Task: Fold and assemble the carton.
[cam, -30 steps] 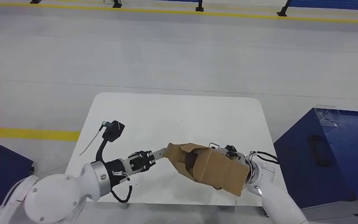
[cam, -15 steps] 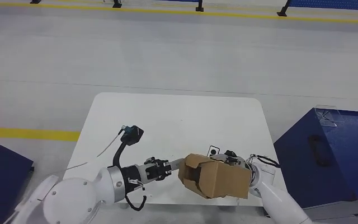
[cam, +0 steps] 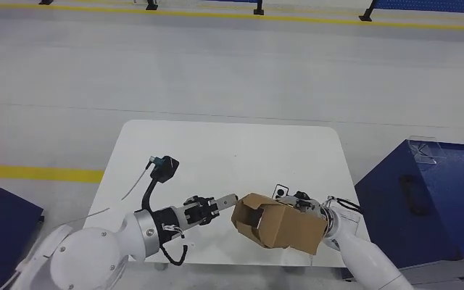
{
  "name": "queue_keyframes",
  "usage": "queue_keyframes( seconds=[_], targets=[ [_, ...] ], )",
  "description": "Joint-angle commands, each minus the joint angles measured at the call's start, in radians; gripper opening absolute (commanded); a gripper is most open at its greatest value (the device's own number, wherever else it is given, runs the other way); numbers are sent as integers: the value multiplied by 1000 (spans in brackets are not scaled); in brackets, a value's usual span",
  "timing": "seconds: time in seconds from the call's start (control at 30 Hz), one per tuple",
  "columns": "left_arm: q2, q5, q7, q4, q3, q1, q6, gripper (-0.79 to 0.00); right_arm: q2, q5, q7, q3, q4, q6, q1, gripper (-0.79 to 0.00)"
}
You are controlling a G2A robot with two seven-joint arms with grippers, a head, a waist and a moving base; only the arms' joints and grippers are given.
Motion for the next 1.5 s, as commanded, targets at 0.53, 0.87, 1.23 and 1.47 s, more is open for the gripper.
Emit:
queue_keyframes(
  seconds=[0.53, 0.87, 1.23, 1.47],
  targets=[
    [-5, -11, -8, 0, 47, -8, 8, 0, 5, 11, 6, -12, 25, -6, 7, -785],
    [4, -20, -110, 0, 43, -7, -15, 0, -1, 27, 1, 8, 47, -1, 11, -785],
    [-5, 114, -69, 0, 183, -50, 107, 0, -4, 7, 10, 9, 15, -10, -8, -785],
    [-14, 119, -44, 0, 217, -78, 159, 0, -5, -19, 30, 25, 24, -33, -11, -785]
  ],
)
